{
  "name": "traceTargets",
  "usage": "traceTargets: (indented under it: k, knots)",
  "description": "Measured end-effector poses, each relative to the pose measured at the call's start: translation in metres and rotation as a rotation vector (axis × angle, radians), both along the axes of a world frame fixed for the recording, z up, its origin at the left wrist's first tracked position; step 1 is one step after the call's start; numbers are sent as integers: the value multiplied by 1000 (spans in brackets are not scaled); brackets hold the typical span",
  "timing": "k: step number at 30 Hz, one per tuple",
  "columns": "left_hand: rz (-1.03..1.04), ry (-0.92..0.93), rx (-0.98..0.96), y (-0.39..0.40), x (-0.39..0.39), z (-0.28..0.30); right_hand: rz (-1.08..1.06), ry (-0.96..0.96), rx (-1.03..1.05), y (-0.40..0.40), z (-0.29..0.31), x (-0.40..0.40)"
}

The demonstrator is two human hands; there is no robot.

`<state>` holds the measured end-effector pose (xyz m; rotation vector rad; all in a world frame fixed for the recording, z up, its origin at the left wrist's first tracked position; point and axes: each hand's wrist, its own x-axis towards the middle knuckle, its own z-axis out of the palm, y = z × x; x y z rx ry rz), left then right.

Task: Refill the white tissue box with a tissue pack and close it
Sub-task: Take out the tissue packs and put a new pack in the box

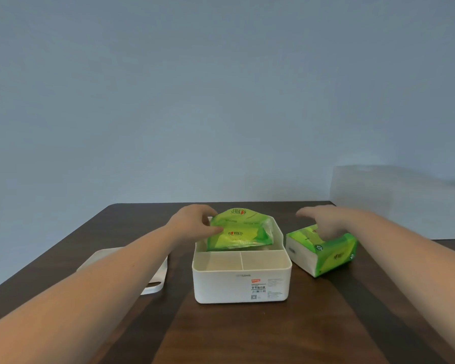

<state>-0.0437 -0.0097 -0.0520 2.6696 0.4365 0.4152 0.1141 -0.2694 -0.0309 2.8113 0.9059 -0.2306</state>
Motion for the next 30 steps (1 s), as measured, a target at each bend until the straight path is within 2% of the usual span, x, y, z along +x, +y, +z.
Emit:
traceTargets:
  k: [4,8,12,15,21,26,30]
  knots:
    - [36,-115,-3,1,4,2,9,-26,-326,-4,-5,-1]
    - [41,-209,-85,2,2,8,48,-85,-377,-2,-12,5]
    - [44,-330,-292,9,0,19,117,-26,-394,4,-18,12]
    - [98,-380,-290,23,3,29,149,23,-359,11,-22,20]
    - [328,-435,-238,59,24,15,117,99,-132,21,-36,35]
    - [451,-365,-182,75,38,-10,93,123,66,29,-46,44]
    - [497,-260,-142,87,46,-23,66,108,130,33,-44,50]
